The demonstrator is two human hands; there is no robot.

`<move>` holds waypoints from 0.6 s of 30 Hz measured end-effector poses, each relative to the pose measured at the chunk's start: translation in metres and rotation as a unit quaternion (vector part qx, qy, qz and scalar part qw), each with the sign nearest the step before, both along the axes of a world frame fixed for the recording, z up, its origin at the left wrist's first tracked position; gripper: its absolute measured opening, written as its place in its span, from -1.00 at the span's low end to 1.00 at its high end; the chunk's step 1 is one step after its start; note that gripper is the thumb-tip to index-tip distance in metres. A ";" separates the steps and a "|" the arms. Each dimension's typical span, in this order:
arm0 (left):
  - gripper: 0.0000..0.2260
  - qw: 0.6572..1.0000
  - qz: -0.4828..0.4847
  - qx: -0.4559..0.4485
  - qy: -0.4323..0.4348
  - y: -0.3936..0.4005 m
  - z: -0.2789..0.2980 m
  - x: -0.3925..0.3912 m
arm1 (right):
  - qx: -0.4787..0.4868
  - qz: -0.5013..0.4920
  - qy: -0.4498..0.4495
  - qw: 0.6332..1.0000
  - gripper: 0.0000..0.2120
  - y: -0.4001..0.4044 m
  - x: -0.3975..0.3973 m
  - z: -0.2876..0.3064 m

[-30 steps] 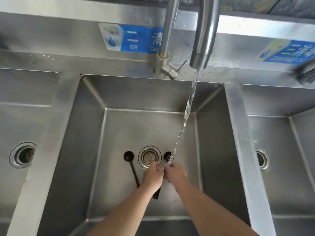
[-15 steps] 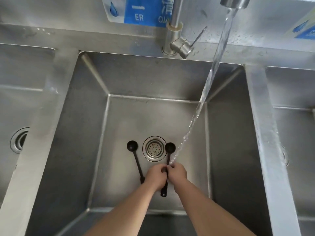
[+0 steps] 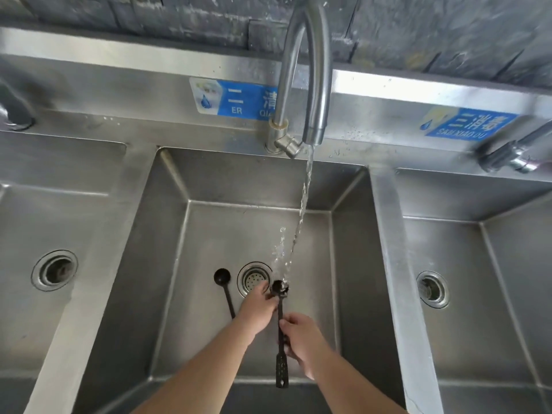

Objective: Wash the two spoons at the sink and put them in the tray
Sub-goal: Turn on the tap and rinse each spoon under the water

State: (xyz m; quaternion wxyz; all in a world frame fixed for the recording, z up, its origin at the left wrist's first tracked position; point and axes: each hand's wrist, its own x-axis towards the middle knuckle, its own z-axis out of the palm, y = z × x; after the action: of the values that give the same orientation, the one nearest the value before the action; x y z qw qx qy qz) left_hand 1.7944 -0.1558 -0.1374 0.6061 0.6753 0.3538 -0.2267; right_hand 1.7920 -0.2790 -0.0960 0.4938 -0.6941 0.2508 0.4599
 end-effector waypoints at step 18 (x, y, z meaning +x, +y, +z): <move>-0.63 0.966 0.163 -0.183 -0.077 -0.015 0.114 0.033 | 0.177 -0.199 0.033 0.963 -0.74 -0.046 -0.027 0.113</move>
State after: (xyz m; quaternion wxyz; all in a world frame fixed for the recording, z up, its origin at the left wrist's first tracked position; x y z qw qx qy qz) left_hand 1.8277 -0.1704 -0.0233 0.7736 0.5017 0.3635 -0.1331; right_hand 1.7654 -0.3246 0.0169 0.6820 -0.5159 0.3142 0.4124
